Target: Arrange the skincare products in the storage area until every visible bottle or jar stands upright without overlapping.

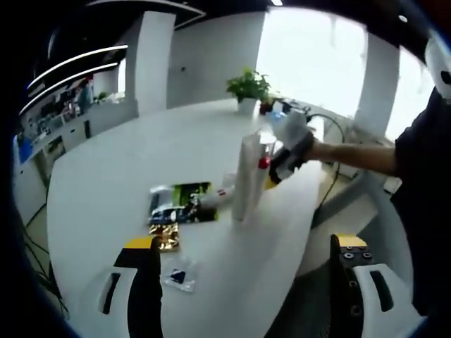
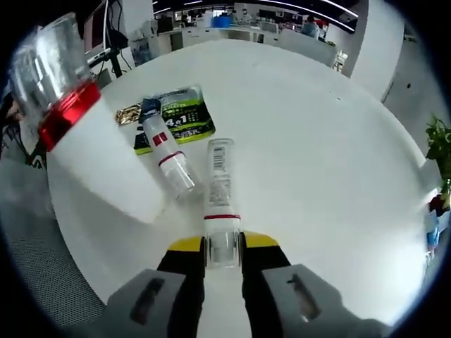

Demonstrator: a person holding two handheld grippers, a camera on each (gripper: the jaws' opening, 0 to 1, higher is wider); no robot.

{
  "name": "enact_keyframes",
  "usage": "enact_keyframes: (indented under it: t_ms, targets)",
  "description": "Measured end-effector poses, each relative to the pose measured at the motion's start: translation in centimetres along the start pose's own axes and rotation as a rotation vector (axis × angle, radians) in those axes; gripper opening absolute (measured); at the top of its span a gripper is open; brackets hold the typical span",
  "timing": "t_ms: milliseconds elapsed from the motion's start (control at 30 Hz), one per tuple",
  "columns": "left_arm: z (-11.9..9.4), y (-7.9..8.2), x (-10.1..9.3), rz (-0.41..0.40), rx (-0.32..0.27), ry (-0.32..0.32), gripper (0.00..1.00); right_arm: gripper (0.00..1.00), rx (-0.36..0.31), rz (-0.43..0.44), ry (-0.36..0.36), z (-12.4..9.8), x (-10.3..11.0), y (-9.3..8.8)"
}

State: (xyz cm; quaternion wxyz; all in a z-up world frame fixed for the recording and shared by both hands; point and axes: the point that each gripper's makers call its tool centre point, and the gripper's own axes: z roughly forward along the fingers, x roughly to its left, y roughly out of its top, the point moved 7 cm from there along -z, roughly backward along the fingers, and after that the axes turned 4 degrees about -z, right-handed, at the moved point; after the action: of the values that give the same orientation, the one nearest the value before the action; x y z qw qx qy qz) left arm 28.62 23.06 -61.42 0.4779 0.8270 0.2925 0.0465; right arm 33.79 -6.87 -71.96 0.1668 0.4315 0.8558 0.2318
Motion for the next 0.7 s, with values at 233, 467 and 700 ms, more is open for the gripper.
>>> enact_keyframes:
  t_ms: [233,467,700]
  targets:
    - [0.7,0.3,-1.0,0.002,-0.004,-0.015,0.97,0.18,-0.01,0.024,0.007,-0.9,0.0,-0.4]
    - [0.7,0.3,-1.3,0.017,0.008,-0.017,0.97,0.17,-0.018,0.013,0.002,-2.2,0.0,-0.6]
    - [0.7,0.5,-1.4,0.02,-0.011,-0.007,0.97,0.17,-0.038,0.018,-0.007,-3.7,0.2,-1.0]
